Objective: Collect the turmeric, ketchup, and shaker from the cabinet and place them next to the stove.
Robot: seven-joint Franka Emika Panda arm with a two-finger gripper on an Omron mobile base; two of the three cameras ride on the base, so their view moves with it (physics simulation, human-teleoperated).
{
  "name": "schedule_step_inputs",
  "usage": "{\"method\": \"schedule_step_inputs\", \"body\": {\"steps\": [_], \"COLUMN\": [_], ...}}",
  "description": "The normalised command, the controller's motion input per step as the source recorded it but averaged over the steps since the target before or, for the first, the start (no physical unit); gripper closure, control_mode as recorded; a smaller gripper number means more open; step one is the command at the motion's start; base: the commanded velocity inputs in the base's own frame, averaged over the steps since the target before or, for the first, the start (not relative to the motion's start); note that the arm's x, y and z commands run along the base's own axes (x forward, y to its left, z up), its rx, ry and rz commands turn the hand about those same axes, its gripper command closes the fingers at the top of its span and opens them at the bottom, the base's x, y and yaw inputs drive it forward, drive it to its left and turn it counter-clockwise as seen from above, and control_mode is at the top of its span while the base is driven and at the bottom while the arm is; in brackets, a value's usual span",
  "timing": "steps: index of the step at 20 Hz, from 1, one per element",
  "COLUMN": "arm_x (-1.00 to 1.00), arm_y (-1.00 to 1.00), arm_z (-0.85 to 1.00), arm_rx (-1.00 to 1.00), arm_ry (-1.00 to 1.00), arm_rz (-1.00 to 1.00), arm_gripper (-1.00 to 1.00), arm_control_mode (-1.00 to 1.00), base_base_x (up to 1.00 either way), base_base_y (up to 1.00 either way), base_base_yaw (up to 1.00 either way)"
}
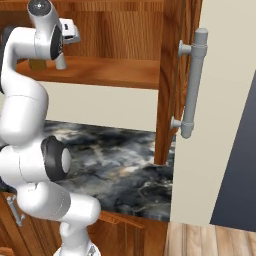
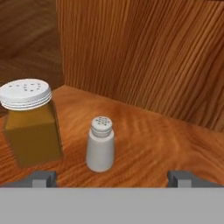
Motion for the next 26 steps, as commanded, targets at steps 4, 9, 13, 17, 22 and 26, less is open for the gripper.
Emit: {"method": "schedule_step_inputs", "body": {"steps": [4, 9, 13, 17, 22, 26], "arm_x": [0.28, 0.24, 0.0, 0.09, 0.12, 0.15], "arm_y": [0.23, 0.12, 0.01, 0.06, 0.02, 0.02], "arm_z": [-0.03, -0.02, -0.05, -0.17, -0.13, -0.1], "arm_rx": [0.0, 0.0, 0.0, 0.0, 0.0, 0.0], "arm_ry": [0.0, 0.0, 0.0, 0.0, 0.0, 0.0], "arm_rz": [0.0, 0.0, 0.0, 0.0, 0.0, 0.0], "arm_gripper": [-1.0, -1.0, -1.0, -1.0, -1.0, -1.0], "arm_control_mode": [-1.0, -1.0, -1.0, -1.0, -1.0, -1.0], "base_base_x": [0.0, 0.0, 0.0, 0.0, 0.0, 0.0], "base_base_y": [0.0, 0.0, 0.0, 0.0, 0.0, 0.0], "base_base_yaw": [0.0, 0.0, 0.0, 0.0, 0.0, 0.0]}}
